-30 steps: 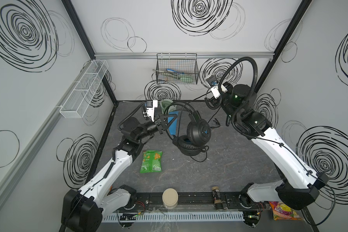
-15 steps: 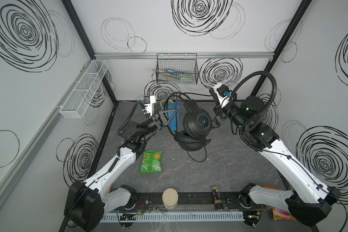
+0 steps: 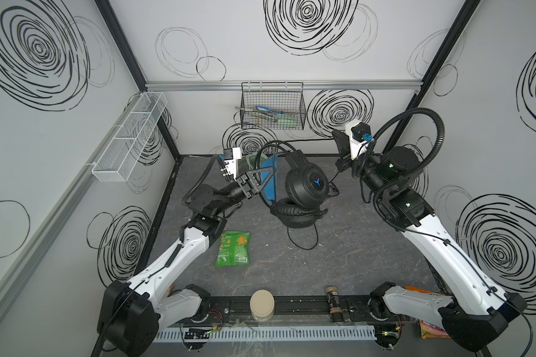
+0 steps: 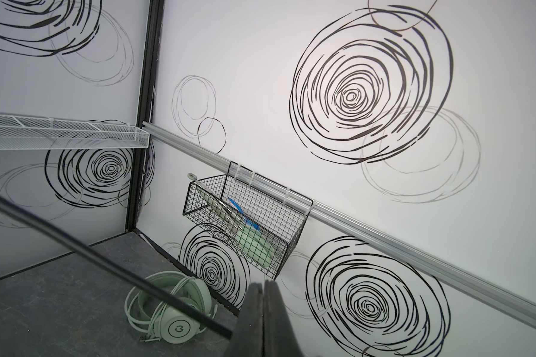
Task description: Wrap the headphones
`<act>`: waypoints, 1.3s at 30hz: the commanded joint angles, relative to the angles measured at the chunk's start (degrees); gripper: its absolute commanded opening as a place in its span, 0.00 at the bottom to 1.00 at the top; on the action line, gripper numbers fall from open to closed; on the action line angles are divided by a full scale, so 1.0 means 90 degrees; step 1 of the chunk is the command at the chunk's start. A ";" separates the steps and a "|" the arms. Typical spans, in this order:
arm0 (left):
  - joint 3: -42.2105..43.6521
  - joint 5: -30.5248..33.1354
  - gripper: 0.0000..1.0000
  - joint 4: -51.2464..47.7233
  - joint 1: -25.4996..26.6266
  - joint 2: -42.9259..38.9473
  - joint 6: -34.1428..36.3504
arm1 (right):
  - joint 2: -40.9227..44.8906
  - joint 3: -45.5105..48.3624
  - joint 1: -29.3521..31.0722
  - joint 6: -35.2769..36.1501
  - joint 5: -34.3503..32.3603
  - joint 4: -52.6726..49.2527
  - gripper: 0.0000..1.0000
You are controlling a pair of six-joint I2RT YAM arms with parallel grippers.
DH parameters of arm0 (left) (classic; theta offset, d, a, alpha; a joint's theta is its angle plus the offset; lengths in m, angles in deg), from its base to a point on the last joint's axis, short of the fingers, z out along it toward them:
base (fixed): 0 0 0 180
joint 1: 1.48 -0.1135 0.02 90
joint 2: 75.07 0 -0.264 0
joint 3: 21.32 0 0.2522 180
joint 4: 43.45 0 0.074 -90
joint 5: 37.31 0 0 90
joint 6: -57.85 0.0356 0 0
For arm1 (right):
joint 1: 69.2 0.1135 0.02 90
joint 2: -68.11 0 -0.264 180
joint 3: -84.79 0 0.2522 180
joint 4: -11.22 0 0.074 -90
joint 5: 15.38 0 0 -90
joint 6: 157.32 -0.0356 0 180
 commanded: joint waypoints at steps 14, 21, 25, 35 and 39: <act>-0.0008 0.0191 0.00 0.0616 0.0242 -0.0154 0.0165 | -0.0506 -0.0950 -0.0122 -0.0083 0.0072 0.0356 0.00; 0.0075 0.0269 0.00 0.0250 0.0230 -0.0182 0.0398 | -0.0712 -0.1479 -0.0119 0.0068 0.0121 0.0295 0.00; 0.0112 0.0261 0.00 0.0169 0.0231 -0.0194 0.0425 | -0.0751 -0.1583 -0.0115 0.0023 0.0191 0.0311 0.00; 0.0010 0.0036 0.00 0.0663 0.0246 -0.0171 0.0248 | -0.0896 -0.1625 -0.0146 -0.0063 -0.0360 0.0015 0.00; -0.0252 -0.0095 0.00 0.0980 0.0230 -0.0157 0.0016 | -0.0747 -0.1197 -0.0290 -0.0352 -0.0222 0.0146 0.00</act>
